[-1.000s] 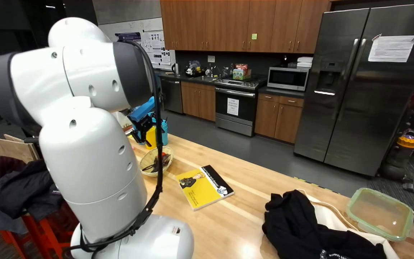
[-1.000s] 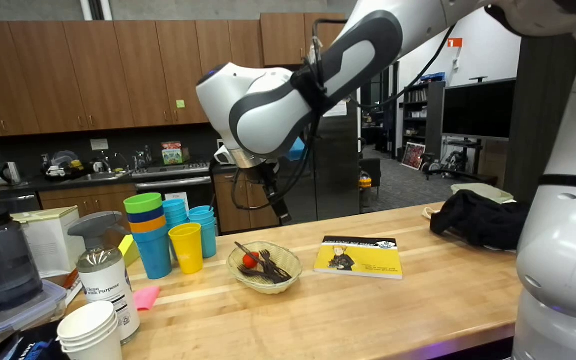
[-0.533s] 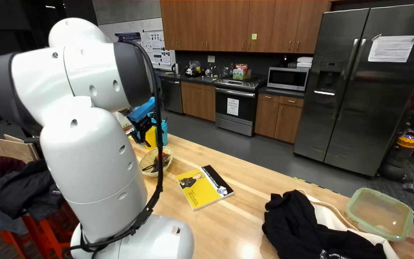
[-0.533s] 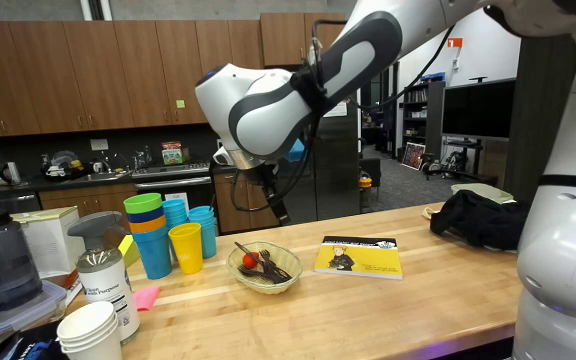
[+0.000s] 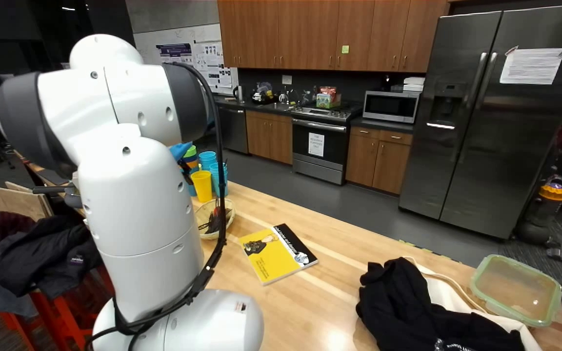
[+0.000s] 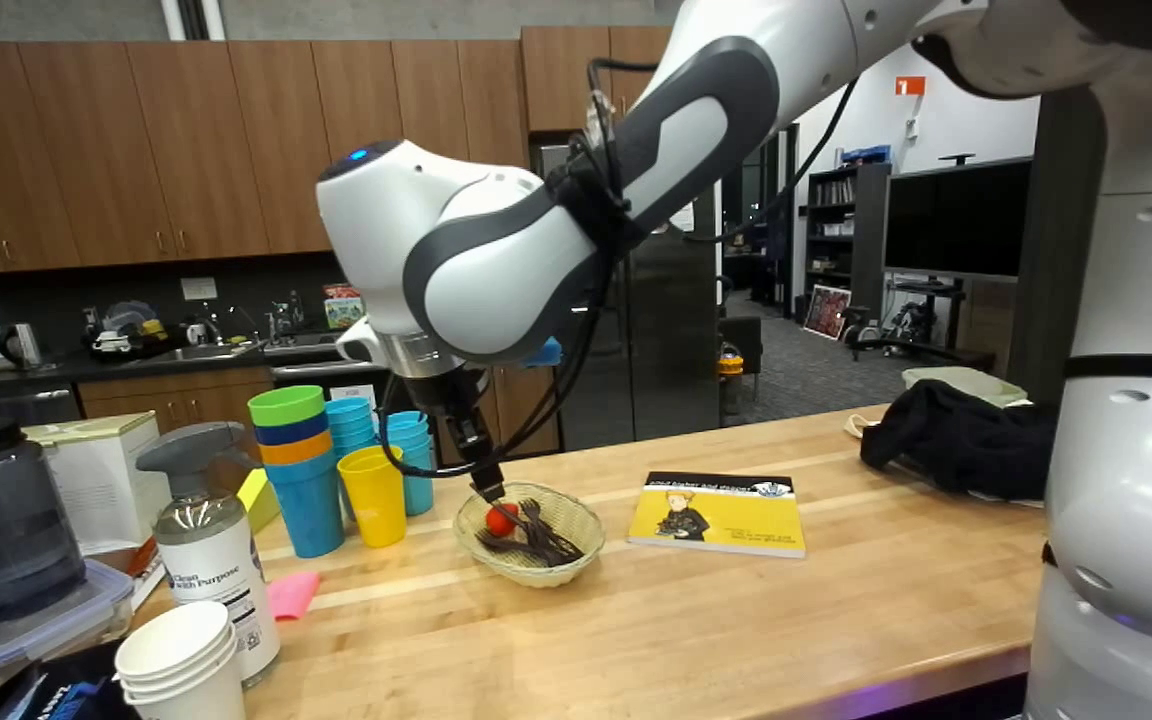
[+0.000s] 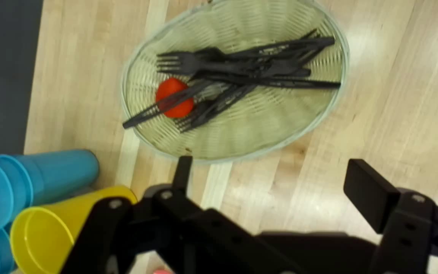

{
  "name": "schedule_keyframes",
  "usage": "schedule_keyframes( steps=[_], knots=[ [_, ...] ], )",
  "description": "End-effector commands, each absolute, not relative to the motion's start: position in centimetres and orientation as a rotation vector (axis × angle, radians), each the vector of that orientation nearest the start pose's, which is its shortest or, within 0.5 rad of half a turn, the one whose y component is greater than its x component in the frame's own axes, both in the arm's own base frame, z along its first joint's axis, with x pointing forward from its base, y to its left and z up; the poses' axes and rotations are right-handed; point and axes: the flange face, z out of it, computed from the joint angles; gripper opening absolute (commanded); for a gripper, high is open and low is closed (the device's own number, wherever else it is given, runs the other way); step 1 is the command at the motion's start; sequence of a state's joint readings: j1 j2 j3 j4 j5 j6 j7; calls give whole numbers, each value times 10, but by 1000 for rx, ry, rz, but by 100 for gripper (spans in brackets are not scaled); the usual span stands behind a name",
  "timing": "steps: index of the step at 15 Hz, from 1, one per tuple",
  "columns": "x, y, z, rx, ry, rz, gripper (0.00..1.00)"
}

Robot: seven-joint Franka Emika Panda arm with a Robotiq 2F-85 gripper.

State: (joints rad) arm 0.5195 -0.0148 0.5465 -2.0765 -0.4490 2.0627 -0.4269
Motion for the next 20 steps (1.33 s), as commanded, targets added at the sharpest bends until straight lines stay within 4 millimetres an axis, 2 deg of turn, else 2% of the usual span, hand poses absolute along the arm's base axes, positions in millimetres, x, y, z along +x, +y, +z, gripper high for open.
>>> schedule_keyframes(
  steps=[1,4,7,11,14,20],
  knots=[
    [276,507,432,1770,2170,213,100],
    [278,526,431,1803,2147,235,100],
    [298,532,437,1924,2024,262,100],
    [336,523,441,2058,1716,267,100],
    [357,517,440,2137,1516,236,100],
    [368,518,426,2213,1315,123,100]
  ],
)
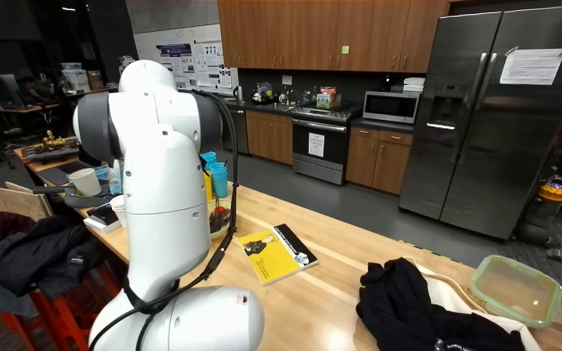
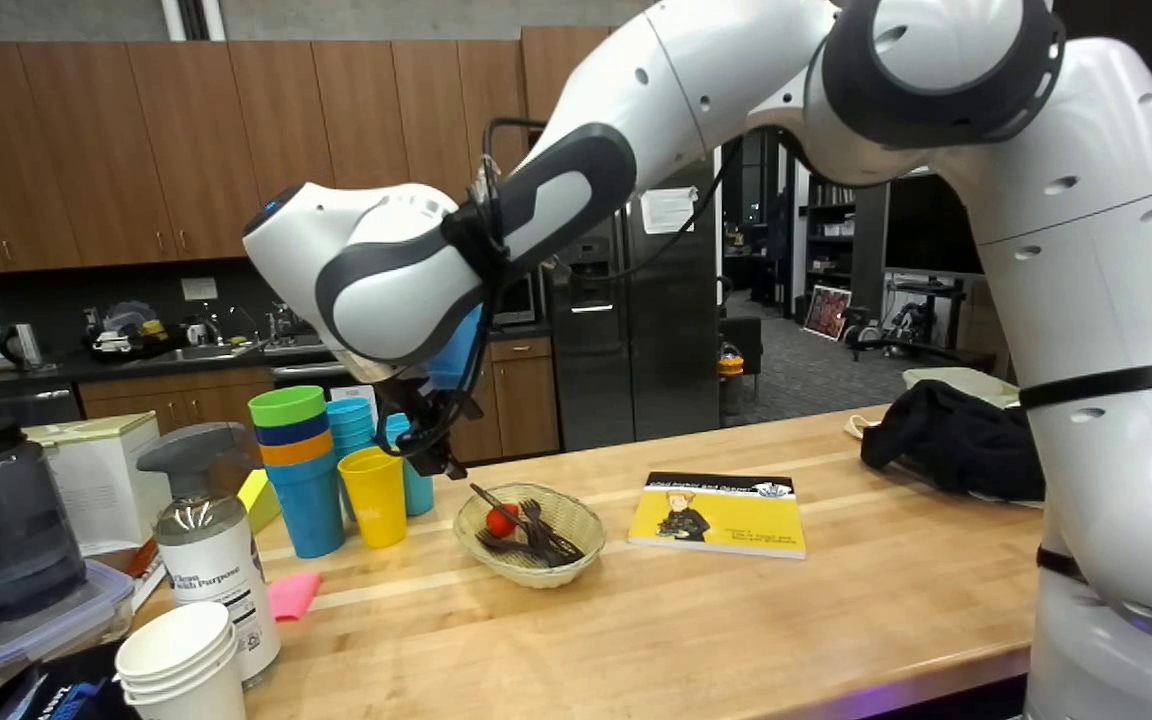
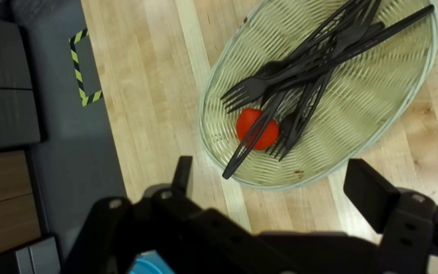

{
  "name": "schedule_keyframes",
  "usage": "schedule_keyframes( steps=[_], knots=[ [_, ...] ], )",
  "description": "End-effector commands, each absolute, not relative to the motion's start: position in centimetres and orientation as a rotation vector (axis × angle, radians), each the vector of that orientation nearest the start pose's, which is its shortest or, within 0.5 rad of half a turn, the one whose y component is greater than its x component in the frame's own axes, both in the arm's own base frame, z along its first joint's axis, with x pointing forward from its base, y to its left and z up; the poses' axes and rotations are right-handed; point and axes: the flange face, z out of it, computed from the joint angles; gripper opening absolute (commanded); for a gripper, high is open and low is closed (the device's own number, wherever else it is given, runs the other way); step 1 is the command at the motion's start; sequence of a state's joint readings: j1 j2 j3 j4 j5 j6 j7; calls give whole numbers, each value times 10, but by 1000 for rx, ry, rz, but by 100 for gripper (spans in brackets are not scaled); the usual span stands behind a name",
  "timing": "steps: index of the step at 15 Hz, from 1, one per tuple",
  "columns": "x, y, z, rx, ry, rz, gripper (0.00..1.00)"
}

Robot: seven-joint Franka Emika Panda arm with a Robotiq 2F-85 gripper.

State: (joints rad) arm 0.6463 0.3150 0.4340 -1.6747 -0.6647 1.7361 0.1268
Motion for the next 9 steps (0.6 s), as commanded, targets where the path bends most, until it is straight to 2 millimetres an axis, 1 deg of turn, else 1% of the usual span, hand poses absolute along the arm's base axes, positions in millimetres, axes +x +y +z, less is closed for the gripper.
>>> schedule_keyframes(
  steps=[1,4,6,9],
  knots=[
    [368,520,424,2218,1303,111,100],
    [372,523,416,2229,1302,95,100],
    [378,524,411,2239,1303,91,100],
    [391,520,403,2311,1315,52,100]
  ],
)
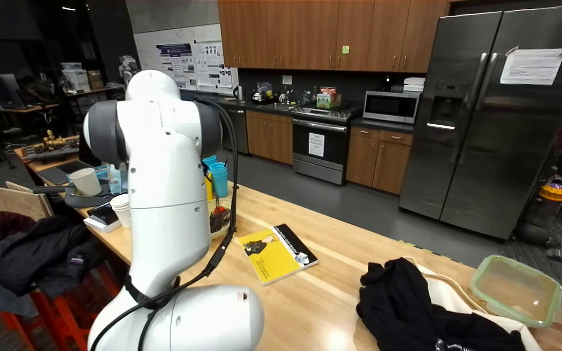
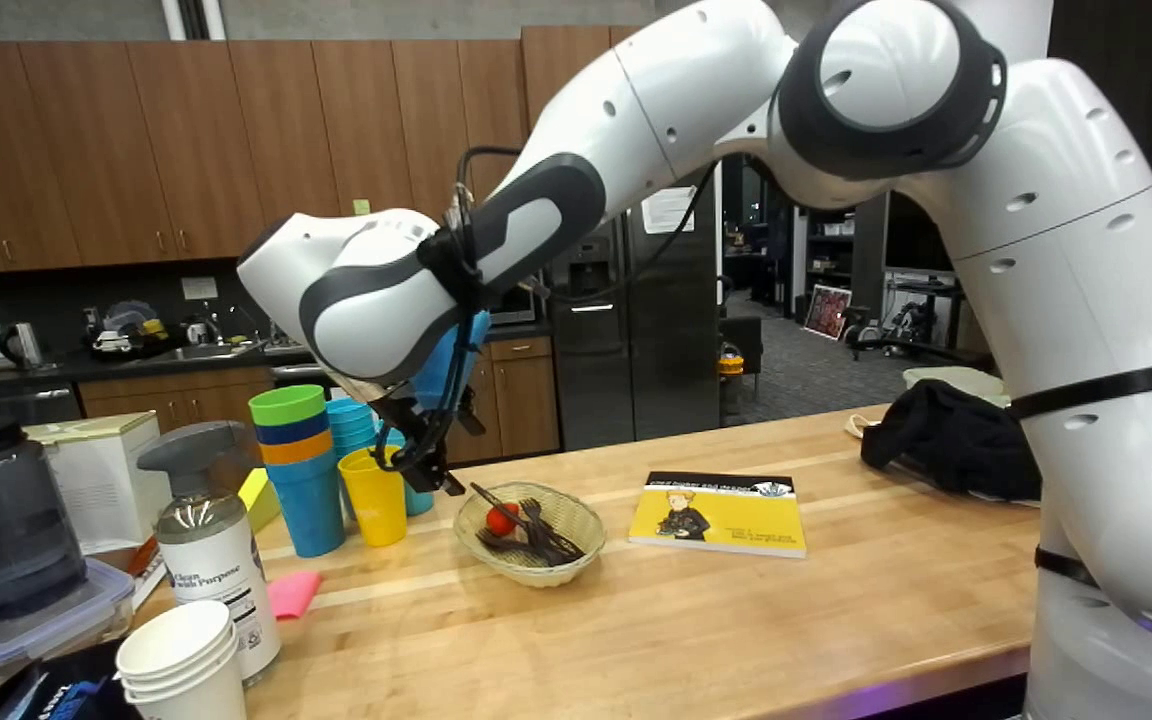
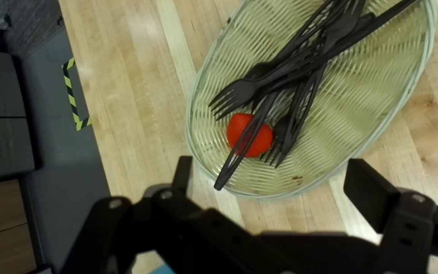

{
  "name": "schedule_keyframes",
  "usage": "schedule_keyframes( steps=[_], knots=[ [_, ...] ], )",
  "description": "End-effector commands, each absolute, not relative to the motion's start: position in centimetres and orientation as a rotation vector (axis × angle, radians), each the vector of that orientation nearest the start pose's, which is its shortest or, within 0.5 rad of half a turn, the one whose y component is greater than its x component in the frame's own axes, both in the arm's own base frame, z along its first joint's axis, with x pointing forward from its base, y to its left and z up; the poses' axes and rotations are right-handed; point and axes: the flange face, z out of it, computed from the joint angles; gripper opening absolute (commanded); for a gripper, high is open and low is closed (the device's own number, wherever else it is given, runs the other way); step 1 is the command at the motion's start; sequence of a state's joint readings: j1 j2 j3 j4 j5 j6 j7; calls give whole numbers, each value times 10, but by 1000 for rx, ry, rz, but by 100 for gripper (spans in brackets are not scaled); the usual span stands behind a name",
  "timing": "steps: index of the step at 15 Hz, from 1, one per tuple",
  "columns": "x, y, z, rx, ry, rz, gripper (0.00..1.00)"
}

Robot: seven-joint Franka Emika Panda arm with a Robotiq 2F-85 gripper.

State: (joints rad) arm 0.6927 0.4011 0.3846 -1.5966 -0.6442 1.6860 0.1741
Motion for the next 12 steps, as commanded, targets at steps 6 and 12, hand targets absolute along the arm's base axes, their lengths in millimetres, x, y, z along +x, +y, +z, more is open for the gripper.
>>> schedule_keyframes(
  steps=[6,12],
  knots=[
    [416,509,391,2490,1356,-65,100],
    [439,495,401,2476,1529,33,100]
  ],
)
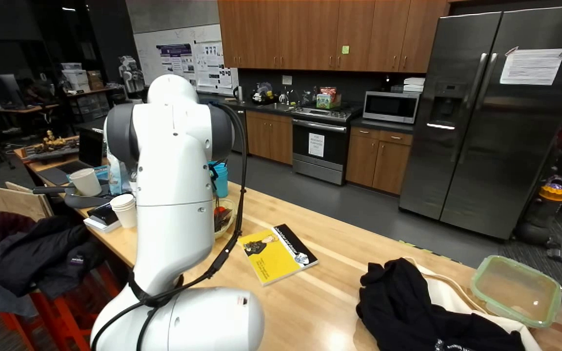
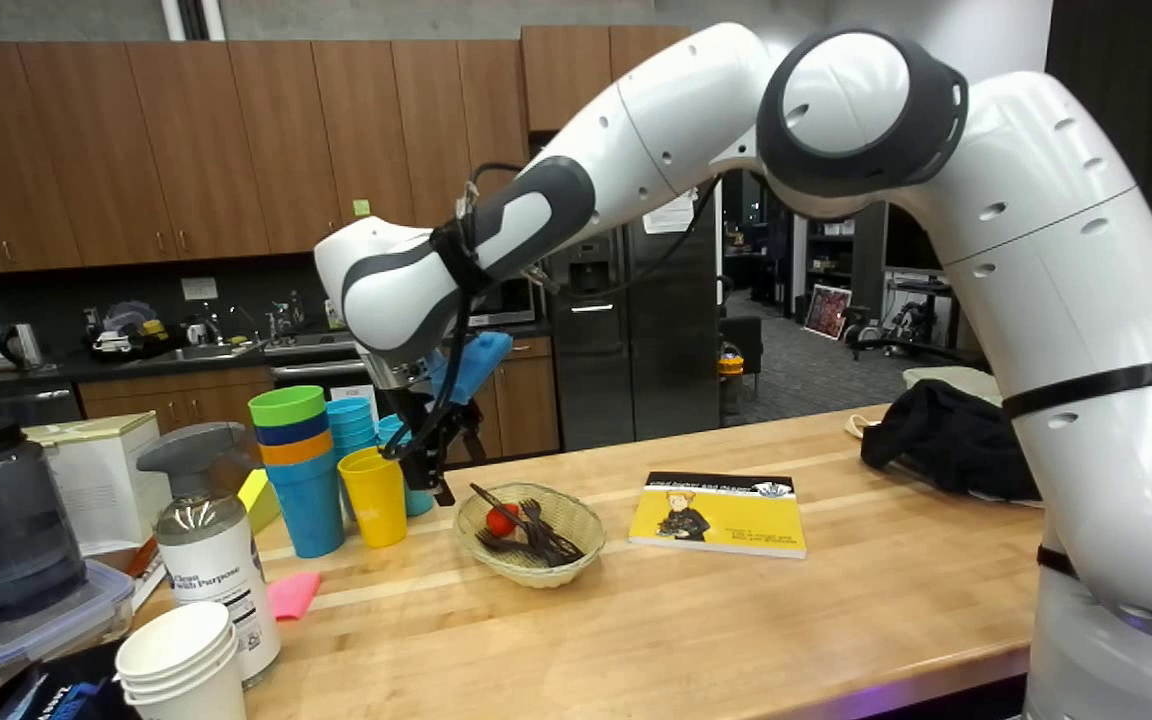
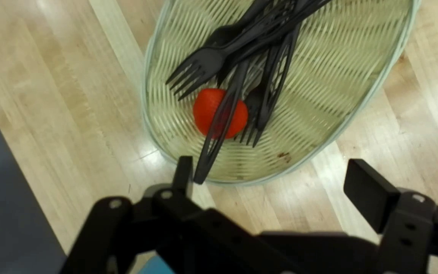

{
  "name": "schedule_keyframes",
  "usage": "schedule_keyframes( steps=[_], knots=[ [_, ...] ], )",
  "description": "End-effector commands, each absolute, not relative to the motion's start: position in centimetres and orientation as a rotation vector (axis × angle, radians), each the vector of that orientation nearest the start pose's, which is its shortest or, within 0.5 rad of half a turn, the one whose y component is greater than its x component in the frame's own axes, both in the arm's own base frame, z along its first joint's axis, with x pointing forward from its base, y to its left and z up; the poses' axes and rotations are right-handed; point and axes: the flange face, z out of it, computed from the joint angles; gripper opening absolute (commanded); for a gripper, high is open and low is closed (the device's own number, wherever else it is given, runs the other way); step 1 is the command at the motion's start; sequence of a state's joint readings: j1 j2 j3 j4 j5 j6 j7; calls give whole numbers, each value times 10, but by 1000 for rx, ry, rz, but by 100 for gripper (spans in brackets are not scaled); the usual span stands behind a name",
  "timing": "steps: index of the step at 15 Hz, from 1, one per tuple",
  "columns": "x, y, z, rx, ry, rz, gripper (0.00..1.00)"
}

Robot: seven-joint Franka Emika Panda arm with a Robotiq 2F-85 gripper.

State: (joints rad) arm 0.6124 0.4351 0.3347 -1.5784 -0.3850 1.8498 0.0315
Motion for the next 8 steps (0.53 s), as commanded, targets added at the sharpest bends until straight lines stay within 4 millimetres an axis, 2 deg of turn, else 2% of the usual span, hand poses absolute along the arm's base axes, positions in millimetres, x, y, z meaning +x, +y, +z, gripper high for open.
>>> schedule_keyframes(
  steps=[1,2,8],
  knots=[
    [439,496,402,-2848,-1831,-31,100],
    [441,501,393,-2898,-1750,-8,100],
    [441,501,395,-2861,-1805,-9,100]
  ],
)
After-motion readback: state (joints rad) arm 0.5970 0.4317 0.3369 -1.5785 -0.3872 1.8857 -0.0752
